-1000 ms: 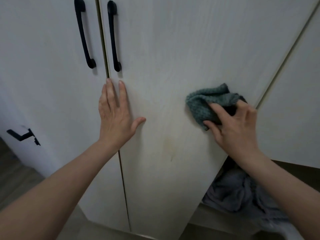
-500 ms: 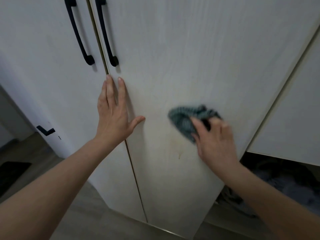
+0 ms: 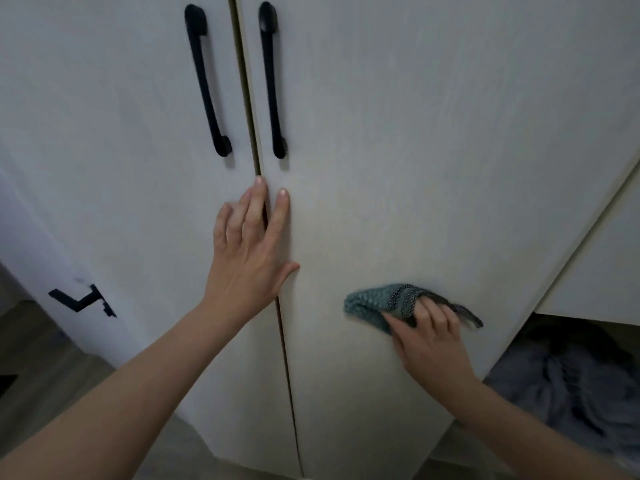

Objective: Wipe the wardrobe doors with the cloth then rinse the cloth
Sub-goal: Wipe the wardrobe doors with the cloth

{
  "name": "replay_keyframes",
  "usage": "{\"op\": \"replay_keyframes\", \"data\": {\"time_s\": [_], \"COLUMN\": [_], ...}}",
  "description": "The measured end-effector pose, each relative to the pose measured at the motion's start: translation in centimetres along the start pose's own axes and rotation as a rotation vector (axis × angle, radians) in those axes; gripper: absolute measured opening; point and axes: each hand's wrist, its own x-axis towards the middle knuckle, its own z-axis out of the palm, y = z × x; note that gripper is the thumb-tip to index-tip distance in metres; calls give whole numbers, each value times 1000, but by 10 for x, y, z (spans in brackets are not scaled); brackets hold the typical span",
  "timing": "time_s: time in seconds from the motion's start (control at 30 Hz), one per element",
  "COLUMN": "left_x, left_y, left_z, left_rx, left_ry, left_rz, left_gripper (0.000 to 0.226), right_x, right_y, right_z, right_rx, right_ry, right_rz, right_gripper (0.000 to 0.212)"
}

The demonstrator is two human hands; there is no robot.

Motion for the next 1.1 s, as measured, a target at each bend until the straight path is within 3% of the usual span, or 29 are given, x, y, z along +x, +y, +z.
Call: {"op": "replay_keyframes", "data": {"time_s": [0.1, 0.23, 0.37, 0.53, 0.7, 0.73, 0.83, 0.97, 1.1], "left_x": [-1, 0, -2, 1, 2, 2, 2, 3, 2], "left_y": [-12, -18, -21, -20, -19, -19, -18, -15, -13], "left_z": [4, 8, 12, 18, 19, 19, 19, 17, 16], "left_rx": [-16, -51, -54, -23, 21, 28, 38, 24, 30], "left_ry": [39, 57, 78, 88, 71, 70, 66, 63, 51], "left_rz": [48, 67, 82, 82, 77, 75, 68, 59, 54], "left_gripper": [112, 113, 113, 121, 126, 127, 128, 130, 129], "right_x": [57, 134, 135, 42, -24, -20, 23, 90, 60], "right_y": [0, 16, 9, -33, -57, -51, -14, 37, 33], "right_z": [-23, -64, -70, -23, -5, -7, -26, -66, -59], "right_rx": [-12, -84, -80, -145, -110, -95, -81, -150, -171], "right_ry": [59, 111, 83, -52, -466, -482, -265, 50, 16], "right_rz": [37, 226, 352, 311, 94, 62, 3, 269, 387], "right_gripper": [36, 52, 53, 43, 57, 56, 45, 39, 45]}}
